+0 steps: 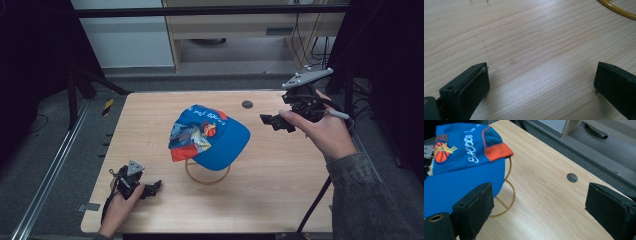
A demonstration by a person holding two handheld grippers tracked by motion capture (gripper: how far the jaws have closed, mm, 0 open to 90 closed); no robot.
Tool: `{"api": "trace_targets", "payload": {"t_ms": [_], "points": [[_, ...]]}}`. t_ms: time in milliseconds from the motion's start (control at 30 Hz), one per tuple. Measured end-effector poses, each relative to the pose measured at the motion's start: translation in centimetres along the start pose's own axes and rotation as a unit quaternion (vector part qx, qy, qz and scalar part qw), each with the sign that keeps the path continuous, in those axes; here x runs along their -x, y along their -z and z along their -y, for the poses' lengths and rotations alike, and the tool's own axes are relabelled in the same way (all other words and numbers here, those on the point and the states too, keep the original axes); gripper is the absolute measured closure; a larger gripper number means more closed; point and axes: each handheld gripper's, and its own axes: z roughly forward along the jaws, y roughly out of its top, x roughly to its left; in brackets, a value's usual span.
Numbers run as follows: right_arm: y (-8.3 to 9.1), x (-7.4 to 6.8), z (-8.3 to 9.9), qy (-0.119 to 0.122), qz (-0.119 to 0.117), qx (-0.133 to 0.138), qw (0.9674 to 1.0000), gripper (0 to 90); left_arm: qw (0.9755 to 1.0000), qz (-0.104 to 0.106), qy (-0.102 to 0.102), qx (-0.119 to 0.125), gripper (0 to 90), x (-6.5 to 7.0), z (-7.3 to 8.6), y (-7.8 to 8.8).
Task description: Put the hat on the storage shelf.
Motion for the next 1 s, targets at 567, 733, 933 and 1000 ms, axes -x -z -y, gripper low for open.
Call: {"api": "trace_targets", "payload": {"t_ms": [567,733,933,1000], "points": [[0.1,1.2,3.1,-0.017,0.010,-0.010,0.9998,6.9,1.0000,0.000,0.000,0.000,0.0,0.0,0.0,0.0],[0.0,1.2,4.5,-0.008,0.007,-0.008,0.9999,5.7,1.0000,0.000,0.000,0.000,0.0,0.0,0.0,0.0],[-0.6,1.1,6.3,-0.013,0.011,-0.013,0.9998,7.9,1.0000,0.000,0.000,0.000,0.0,0.0,0.0,0.0],[-1.0,1.0,7.0,-0.014,0.013,-0.016,0.9997,10.3,1.0000,0.000,0.000,0.000,0.0,0.0,0.0,0.0]]}}
